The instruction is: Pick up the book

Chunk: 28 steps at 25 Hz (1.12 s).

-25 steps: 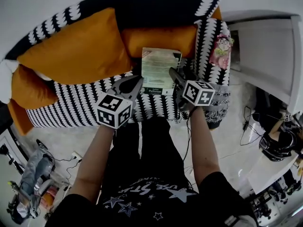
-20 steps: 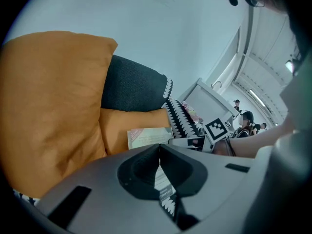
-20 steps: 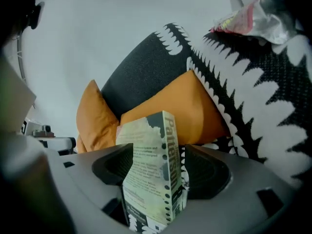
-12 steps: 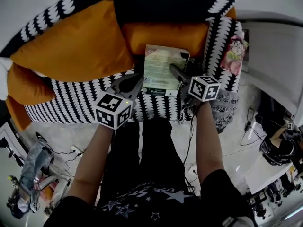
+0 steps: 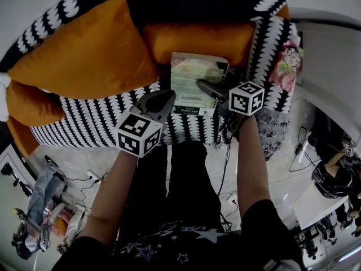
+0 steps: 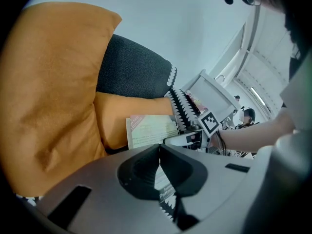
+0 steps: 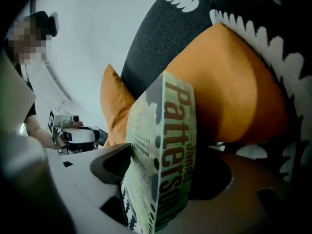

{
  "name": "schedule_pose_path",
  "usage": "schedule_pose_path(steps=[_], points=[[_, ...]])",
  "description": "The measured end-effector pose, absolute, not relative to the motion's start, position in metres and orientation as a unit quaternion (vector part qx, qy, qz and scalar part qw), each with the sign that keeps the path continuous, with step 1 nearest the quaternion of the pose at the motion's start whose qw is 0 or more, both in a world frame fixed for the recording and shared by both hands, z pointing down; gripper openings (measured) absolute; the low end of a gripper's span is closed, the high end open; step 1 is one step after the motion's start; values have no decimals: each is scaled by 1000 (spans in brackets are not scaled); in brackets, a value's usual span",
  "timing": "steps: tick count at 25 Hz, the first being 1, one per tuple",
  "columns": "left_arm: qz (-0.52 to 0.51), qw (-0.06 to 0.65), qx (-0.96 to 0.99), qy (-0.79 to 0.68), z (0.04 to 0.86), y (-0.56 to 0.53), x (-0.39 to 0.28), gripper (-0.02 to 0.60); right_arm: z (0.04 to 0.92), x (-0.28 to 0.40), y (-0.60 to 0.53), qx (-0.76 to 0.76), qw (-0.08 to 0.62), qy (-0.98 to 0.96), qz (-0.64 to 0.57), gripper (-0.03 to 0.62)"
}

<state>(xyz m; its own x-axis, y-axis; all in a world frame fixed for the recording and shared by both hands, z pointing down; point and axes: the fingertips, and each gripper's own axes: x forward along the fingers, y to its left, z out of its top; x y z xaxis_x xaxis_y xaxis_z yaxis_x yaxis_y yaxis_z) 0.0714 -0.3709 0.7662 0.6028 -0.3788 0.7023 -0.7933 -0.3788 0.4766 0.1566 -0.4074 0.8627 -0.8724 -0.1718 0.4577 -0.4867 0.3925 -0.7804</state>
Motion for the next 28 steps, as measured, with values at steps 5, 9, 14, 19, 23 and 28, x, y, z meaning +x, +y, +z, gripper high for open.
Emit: schedule_pose_path(steps=[5, 9, 14, 19, 23, 28], points=[[252, 421, 793, -362, 768, -367, 75, 8, 853, 146, -404, 161, 148, -834, 507, 306], [252, 423, 792, -360, 767, -364, 73, 8, 834, 143, -400, 144, 119, -837, 515, 210], [248, 420, 794, -363, 755, -362, 64, 8, 812, 135, -392, 158, 111, -836, 513, 175], [243, 409, 801, -364, 738, -356, 49, 8, 794, 129, -379, 176, 116, -836, 507, 170], [238, 400, 806, -365, 717, -346, 34, 9, 767, 124, -369, 194, 108, -838, 499, 170], [228, 391, 816, -360, 695, -331, 24, 9, 731, 123, -354, 222, 96, -845, 477, 170]])
